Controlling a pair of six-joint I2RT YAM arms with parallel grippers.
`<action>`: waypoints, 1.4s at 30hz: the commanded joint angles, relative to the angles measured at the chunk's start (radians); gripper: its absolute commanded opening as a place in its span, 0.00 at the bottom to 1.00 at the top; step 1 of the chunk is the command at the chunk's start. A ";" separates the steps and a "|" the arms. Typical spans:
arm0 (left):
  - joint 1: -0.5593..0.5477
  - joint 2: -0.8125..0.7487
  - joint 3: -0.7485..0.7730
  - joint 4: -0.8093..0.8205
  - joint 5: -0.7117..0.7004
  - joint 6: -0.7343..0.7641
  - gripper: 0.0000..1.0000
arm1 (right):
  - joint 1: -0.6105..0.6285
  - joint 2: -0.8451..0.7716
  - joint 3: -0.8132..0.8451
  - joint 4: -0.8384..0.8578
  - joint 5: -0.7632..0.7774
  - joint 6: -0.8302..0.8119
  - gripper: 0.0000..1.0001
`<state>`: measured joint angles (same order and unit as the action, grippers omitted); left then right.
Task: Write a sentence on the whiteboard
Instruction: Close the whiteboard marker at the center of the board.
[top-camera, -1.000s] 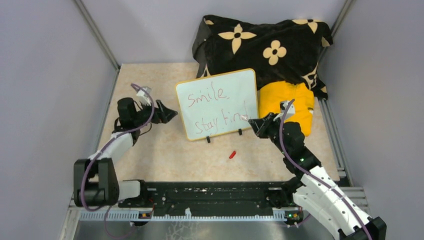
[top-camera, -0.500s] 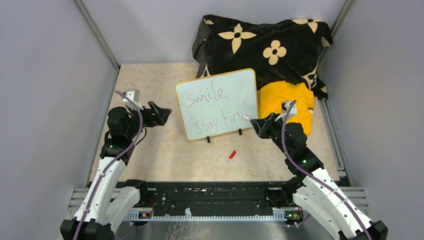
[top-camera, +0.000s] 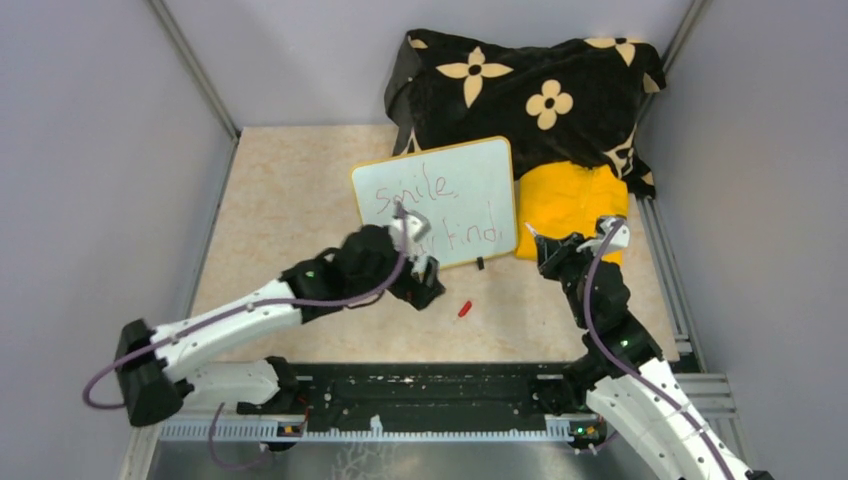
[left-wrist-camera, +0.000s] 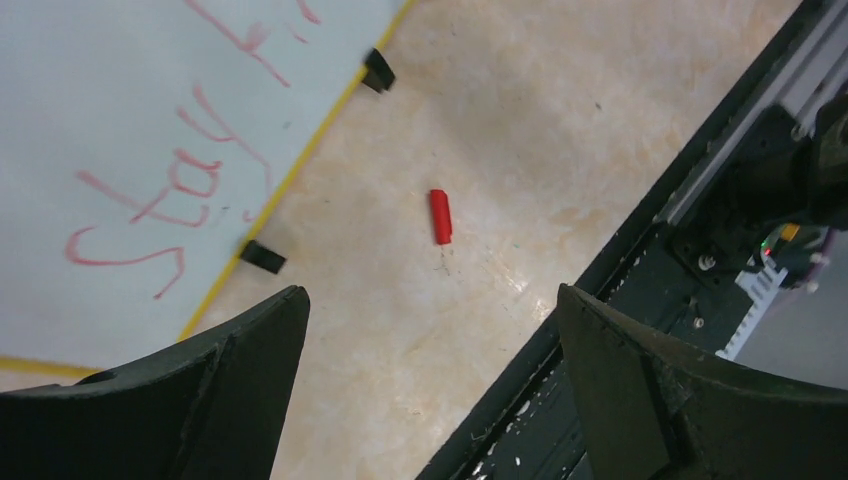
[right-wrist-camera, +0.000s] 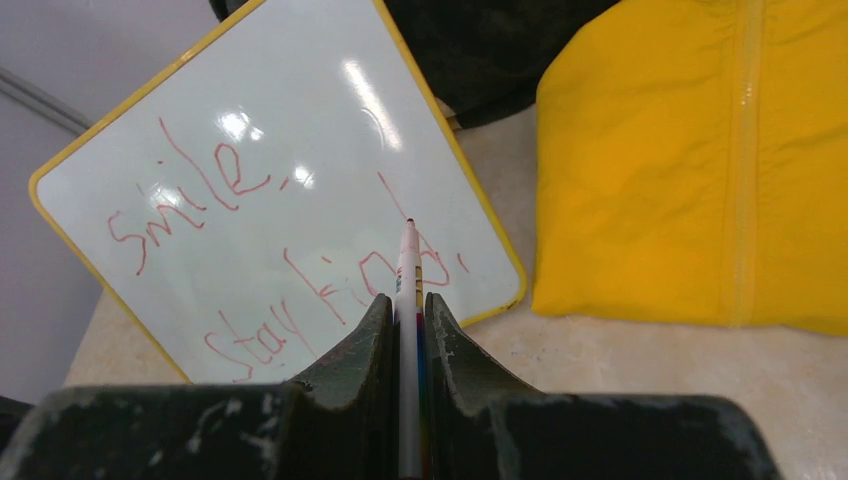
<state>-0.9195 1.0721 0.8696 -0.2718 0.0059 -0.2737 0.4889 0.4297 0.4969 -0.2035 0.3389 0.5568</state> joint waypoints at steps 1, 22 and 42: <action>-0.174 0.227 0.158 -0.116 -0.216 0.040 0.99 | 0.006 -0.049 0.007 -0.024 0.112 -0.022 0.00; -0.187 0.872 0.550 -0.302 0.075 0.065 0.76 | 0.006 -0.218 0.033 -0.110 0.181 -0.050 0.00; -0.153 1.015 0.665 -0.382 -0.011 0.058 0.57 | 0.005 -0.223 0.032 -0.105 0.166 -0.056 0.00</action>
<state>-1.0882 2.0705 1.5208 -0.6323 0.0032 -0.2153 0.4889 0.2222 0.4988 -0.3382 0.5102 0.5156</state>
